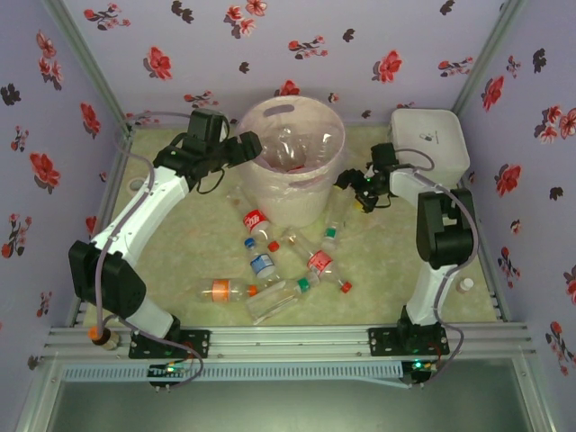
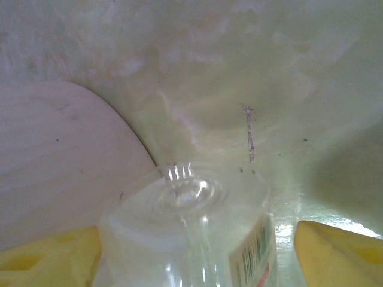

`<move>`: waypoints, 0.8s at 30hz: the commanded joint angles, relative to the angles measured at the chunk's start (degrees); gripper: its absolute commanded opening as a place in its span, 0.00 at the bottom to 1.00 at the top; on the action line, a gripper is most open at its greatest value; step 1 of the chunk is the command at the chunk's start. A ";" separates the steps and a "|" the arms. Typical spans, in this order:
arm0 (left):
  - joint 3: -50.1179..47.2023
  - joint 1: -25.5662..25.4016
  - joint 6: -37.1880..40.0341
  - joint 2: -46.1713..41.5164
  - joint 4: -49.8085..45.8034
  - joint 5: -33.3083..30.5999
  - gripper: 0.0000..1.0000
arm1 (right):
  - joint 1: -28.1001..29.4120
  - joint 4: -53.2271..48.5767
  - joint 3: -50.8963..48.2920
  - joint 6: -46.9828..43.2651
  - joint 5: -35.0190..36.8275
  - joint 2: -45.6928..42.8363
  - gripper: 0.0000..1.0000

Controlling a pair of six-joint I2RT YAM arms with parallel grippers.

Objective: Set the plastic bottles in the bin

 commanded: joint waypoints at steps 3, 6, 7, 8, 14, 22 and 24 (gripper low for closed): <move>0.10 0.52 0.08 -0.38 -1.45 -1.24 0.88 | -2.83 -2.62 -4.59 -2.30 0.64 -4.88 0.81; 0.03 0.45 -0.06 -0.20 -1.37 -1.23 0.88 | -4.19 -3.92 -8.15 -3.52 1.30 -8.22 0.79; -0.05 0.41 -0.13 -0.08 -1.36 -1.23 0.88 | -4.72 -4.16 -9.15 -3.67 1.65 -9.23 0.79; -0.05 0.48 -0.12 -0.02 -1.36 -1.23 0.88 | -5.17 -4.50 -10.23 -3.76 2.10 -10.46 0.79; -0.14 0.45 0.27 0.02 -1.43 -1.02 0.88 | -4.91 -5.91 -12.38 -1.37 2.94 -15.16 0.96; -0.23 0.46 0.32 0.11 -1.53 -0.68 0.88 | -2.85 -1.26 -18.92 8.51 5.53 -19.63 1.00; -0.23 0.48 0.47 -0.12 -1.71 -0.66 0.88 | -2.50 -1.37 -20.77 10.40 6.98 -21.23 0.99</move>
